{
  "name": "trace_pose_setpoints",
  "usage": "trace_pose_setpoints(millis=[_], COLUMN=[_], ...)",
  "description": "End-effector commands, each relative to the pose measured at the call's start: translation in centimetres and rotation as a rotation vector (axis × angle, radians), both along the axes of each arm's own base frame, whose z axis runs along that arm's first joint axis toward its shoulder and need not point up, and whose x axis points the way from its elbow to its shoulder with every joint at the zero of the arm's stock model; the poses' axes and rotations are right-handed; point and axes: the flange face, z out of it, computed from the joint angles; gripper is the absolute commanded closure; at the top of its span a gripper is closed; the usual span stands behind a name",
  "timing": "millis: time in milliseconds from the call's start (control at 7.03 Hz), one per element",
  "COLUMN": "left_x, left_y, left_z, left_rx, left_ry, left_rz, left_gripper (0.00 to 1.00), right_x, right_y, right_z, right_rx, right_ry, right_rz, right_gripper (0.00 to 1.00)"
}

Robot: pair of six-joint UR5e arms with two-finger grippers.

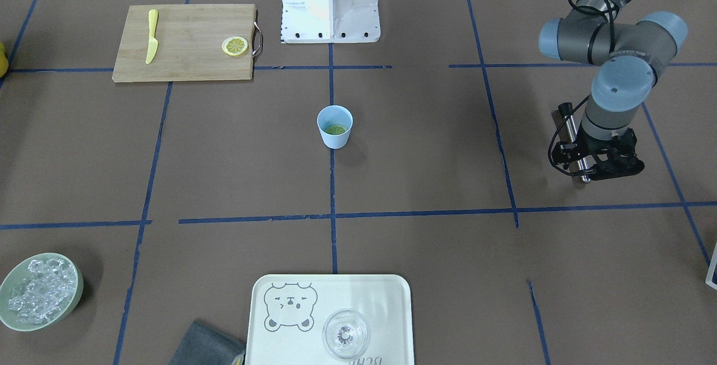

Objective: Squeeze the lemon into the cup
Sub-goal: 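Carry the muddler back and lay it on the table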

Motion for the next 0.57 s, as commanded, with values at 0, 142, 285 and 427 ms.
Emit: trace_pose_setpoints(millis=[0, 142, 285, 427], left_x=[-5.9, -7.2, -10.6, -13.7], left_y=[-2.2, -2.5, -3.4, -3.4], left_z=[-3.1, -4.5, -5.3, -4.2], left_rx=[0.065, 0.101, 0.124, 0.153], left_ry=[0.124, 0.166, 0.223, 0.223], left_rz=[0.056, 0.043, 0.034, 0.065], left_gripper=[0.0, 0.0, 0.0, 0.0], right_x=[0.0, 0.0, 0.0, 0.0], right_y=[0.0, 0.0, 0.0, 0.0], right_z=[0.1, 0.2, 0.3, 0.4], right_rx=[-0.003, -0.004, -0.005, -0.006], right_ry=[0.0, 0.0, 0.001, 0.001], right_rz=[0.0, 0.0, -0.001, -0.001], right_gripper=[0.0, 0.0, 0.0, 0.0])
